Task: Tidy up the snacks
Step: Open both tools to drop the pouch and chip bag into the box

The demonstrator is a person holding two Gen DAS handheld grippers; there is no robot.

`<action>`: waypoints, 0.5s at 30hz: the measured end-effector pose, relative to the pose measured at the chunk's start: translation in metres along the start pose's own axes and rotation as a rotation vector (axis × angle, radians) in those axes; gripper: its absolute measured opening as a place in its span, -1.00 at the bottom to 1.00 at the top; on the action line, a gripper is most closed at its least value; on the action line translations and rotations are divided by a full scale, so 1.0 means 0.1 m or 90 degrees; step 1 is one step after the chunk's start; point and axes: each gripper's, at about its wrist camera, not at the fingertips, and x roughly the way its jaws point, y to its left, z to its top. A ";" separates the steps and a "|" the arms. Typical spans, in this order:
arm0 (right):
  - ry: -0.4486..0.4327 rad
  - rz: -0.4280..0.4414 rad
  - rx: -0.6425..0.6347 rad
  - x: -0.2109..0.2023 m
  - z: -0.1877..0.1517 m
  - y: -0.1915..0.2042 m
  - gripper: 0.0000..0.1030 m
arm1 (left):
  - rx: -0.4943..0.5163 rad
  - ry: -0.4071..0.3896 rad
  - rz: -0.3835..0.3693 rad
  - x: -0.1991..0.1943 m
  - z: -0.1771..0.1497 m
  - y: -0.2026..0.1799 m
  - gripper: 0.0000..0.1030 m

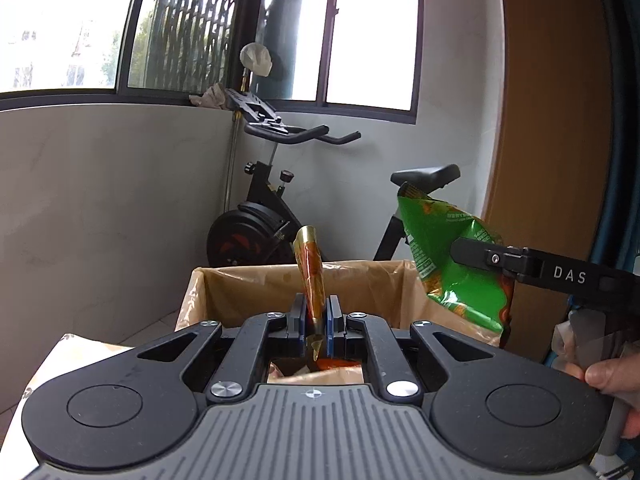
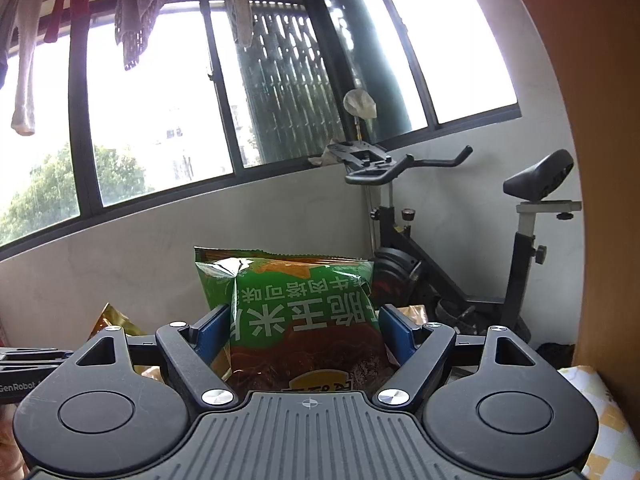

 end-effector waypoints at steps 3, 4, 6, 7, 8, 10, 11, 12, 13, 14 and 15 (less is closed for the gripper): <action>0.039 -0.020 0.011 0.34 -0.03 0.04 0.48 | -0.007 0.030 0.018 0.28 0.09 0.04 -0.80; 0.049 -0.027 0.016 0.42 -0.04 0.03 0.48 | -0.012 0.039 0.025 0.37 0.10 0.05 -0.80; 0.066 -0.043 0.026 0.57 -0.10 0.04 0.48 | -0.021 0.056 0.035 0.51 0.11 0.14 -0.80; 0.073 -0.049 0.030 0.63 -0.12 0.04 0.48 | -0.025 0.065 0.040 0.57 0.11 0.16 -0.80; 0.080 -0.056 0.031 0.67 -0.15 0.04 0.48 | -0.027 0.071 0.046 0.58 0.08 0.19 -0.80; 0.094 -0.073 0.028 0.75 -0.21 0.04 0.49 | -0.027 0.082 0.043 0.64 0.04 0.23 -0.74; 0.100 -0.078 0.024 0.78 -0.23 0.03 0.49 | -0.027 0.090 0.042 0.71 0.04 0.26 -0.55; 0.106 -0.085 0.019 0.81 -0.26 0.03 0.50 | -0.028 0.095 0.044 0.74 0.02 0.27 -0.41; 0.111 -0.089 0.017 0.82 -0.28 0.04 0.51 | -0.028 0.098 0.050 0.76 0.01 0.29 -0.09; 0.116 -0.090 0.017 0.83 -0.29 0.04 0.55 | -0.028 0.096 0.056 0.76 -0.01 0.30 0.14; 0.118 -0.090 0.019 0.83 -0.30 0.05 0.56 | -0.030 0.091 0.058 0.74 -0.03 0.32 0.21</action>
